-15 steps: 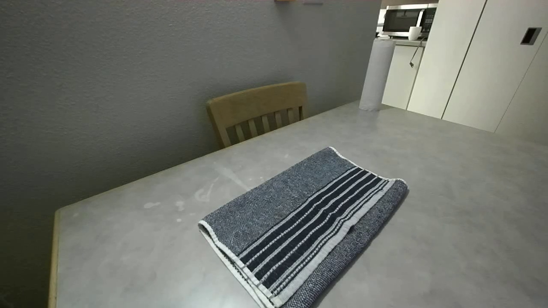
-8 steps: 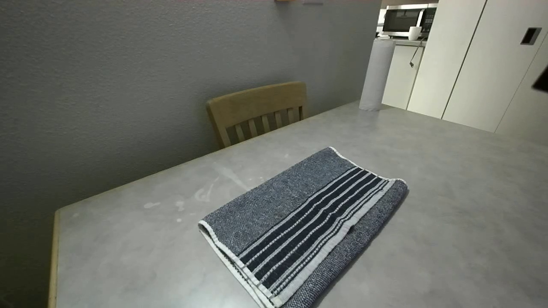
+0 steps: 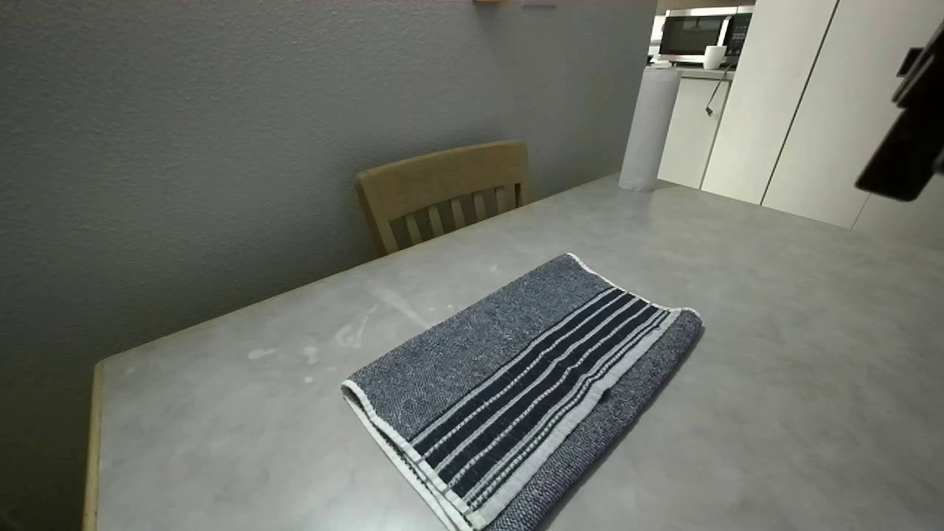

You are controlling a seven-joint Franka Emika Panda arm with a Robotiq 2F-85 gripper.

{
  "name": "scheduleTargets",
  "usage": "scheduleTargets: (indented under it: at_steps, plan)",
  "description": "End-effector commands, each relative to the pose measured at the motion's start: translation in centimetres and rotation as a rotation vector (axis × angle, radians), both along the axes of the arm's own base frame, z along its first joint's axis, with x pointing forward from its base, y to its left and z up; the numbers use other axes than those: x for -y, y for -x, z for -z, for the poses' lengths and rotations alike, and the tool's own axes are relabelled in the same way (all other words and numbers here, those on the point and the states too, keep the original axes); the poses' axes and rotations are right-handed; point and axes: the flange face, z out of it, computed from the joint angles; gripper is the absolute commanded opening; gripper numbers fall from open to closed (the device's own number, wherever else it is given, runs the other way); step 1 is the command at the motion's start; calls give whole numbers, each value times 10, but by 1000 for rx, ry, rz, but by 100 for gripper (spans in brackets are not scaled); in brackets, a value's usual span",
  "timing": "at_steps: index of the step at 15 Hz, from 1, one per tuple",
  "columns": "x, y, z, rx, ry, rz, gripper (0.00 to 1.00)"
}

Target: Fold the towel on the table

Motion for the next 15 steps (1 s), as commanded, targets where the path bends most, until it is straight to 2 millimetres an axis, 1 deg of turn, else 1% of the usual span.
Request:
scheduleTargets:
  at_steps: [1,4,9,12,15]
  plan:
    - [0,-2,2,-12,-2,4,100]
    - [1,-13,10,-40,-7,15,100]
    - [-2,-41,31,-107,-2,95,100]
    - [-10,-65,43,-132,-6,120,100]
    - [-26,-92,58,-167,-14,121,100]
